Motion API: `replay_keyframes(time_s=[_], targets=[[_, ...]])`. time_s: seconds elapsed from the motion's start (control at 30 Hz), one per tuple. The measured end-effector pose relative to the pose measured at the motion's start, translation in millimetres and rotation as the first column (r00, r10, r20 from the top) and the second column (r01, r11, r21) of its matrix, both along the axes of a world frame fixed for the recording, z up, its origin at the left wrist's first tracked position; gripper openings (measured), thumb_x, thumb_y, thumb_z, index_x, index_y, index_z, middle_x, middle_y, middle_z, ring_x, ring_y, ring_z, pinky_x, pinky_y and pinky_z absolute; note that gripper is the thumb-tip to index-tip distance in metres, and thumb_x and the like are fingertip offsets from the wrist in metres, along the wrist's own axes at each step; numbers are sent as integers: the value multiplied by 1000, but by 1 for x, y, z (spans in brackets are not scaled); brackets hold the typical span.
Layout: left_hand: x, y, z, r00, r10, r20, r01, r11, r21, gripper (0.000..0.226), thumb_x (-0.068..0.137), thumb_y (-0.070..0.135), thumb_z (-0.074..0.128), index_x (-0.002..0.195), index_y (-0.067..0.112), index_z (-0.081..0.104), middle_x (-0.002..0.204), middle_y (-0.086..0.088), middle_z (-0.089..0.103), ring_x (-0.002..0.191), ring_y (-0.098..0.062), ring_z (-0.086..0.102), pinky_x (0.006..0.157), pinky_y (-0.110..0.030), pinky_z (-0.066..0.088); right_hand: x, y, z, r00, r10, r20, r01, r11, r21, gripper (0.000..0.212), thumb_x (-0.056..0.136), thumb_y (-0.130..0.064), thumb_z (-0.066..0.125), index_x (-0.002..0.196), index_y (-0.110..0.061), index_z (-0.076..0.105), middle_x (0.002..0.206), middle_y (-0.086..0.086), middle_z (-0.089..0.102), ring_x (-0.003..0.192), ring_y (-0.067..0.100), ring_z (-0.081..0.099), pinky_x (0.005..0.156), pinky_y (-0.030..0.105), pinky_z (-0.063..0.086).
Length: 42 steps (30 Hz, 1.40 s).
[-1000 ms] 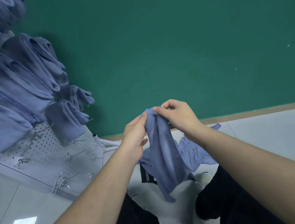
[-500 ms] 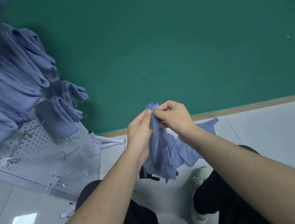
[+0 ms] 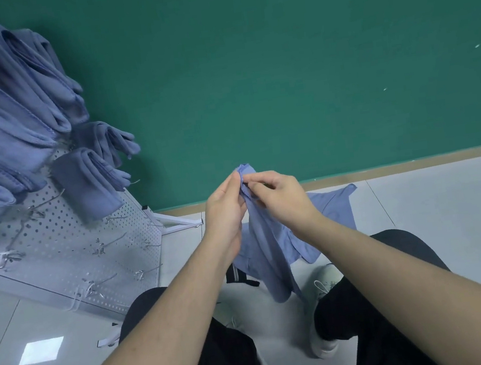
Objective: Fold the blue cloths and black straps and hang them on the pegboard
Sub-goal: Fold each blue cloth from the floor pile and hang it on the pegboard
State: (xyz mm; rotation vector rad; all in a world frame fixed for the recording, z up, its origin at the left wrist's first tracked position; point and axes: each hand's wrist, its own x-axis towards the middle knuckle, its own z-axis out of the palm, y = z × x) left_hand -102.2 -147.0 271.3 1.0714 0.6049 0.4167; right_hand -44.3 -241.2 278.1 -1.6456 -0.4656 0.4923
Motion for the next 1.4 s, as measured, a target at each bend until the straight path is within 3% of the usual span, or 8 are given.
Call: replay_keyframes(time_s=[0.27,0.43,0.53,0.63,0.9,1.23,1.3,1.4], targets=[[-3,2,6,996,-89,-1,89,995,48,29,106,17,49,125,2,65,115,-13,74,113,-23,69,102,-33,52,6,-5,3,982,-22,187,22,1000,2,25,88,-15,72,98,-37,66,83,-2,72,75,20,66,78,28,55],[-3,2,12,990,-143,-12,143,988,50,26,106,17,49,118,6,69,114,-12,75,111,-21,70,101,-31,52,14,-7,1,958,-28,286,38,999,-30,7,86,-15,76,83,-21,74,84,-5,69,76,5,62,75,16,47],[-5,6,10,987,-150,-60,158,975,159,25,105,19,50,111,13,73,110,-6,76,110,-18,70,96,-27,53,24,-8,-3,857,-6,515,89,987,-136,4,85,-24,78,85,-24,74,96,-11,56,95,11,52,86,13,38],[-5,9,8,984,-148,-101,170,950,261,26,105,20,52,117,12,73,112,-3,76,110,-15,70,101,-32,52,33,-11,-1,710,101,697,95,967,-236,5,88,-30,74,89,-25,74,105,-15,55,105,14,47,96,30,36],[-9,9,3,967,-234,-102,255,905,341,26,103,19,55,123,13,70,119,2,74,116,-12,67,108,-37,48,36,-16,2,721,103,685,92,966,-242,10,86,-39,71,81,-38,63,77,-14,64,83,10,53,92,44,43],[-3,16,-3,989,-15,-150,97,823,559,28,101,34,45,92,27,71,94,8,74,94,-15,68,96,-44,53,46,-34,-9,758,170,630,25,957,-289,34,78,-64,65,64,-34,54,66,-20,59,79,9,53,92,40,42],[-4,21,-3,985,53,-161,55,800,598,28,105,33,43,87,25,63,81,9,62,78,-10,56,83,-34,49,54,-44,-12,706,317,633,-53,915,-399,30,84,-53,69,69,-30,57,70,-14,60,83,15,52,92,40,39],[-8,24,-6,975,78,-208,90,717,691,28,108,27,39,90,15,57,79,8,53,73,-7,47,71,-20,40,64,-55,-10,453,456,766,2,859,-512,32,87,-55,58,75,-26,64,85,-10,58,87,18,48,81,34,31]])
